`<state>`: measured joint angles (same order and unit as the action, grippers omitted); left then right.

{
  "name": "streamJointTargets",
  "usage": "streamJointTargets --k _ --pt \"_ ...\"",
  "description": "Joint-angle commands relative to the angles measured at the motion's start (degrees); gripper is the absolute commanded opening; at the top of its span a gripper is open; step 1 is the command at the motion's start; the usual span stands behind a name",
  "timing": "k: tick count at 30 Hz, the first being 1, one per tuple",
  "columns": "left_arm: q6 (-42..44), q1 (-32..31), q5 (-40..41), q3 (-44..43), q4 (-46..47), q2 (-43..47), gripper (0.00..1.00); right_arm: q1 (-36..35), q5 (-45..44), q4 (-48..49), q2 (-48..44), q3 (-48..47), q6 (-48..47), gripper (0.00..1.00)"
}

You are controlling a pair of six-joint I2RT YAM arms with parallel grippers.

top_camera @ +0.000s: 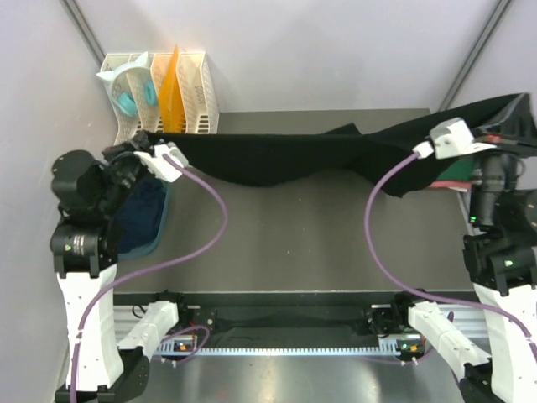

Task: Fold and stack the t-shirts
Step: Flatten out the tshirt

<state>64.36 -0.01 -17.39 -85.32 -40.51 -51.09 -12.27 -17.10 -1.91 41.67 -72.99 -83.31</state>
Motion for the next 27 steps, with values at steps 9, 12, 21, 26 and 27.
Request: streamJointTargets --k 9,12,21,26,27 --pt "5.78 0.27 -1.16 -14.94 17.84 -24.18 0.00 1.72 5.59 22.13 20.96 -7.95 -3.71 0.00" --pt "9.37 0.27 0.68 -21.00 17.66 -34.90 0.00 3.83 7.25 23.27 29.04 -10.75 -2.47 0.00" --pt "16.74 -3.59 14.21 -53.79 35.30 -63.23 0.00 10.42 8.92 31.09 53.30 -41.29 -7.21 0.00" --pt "20.63 -6.57 15.19 -54.78 51.11 -63.79 0.00 11.57 15.32 34.76 59.93 -55.93 -12.04 0.00" --pt "20.28 -7.10 16.32 -54.69 52.45 -63.26 0.00 11.57 16.22 36.09 59.76 -56.81 -12.75 0.00"
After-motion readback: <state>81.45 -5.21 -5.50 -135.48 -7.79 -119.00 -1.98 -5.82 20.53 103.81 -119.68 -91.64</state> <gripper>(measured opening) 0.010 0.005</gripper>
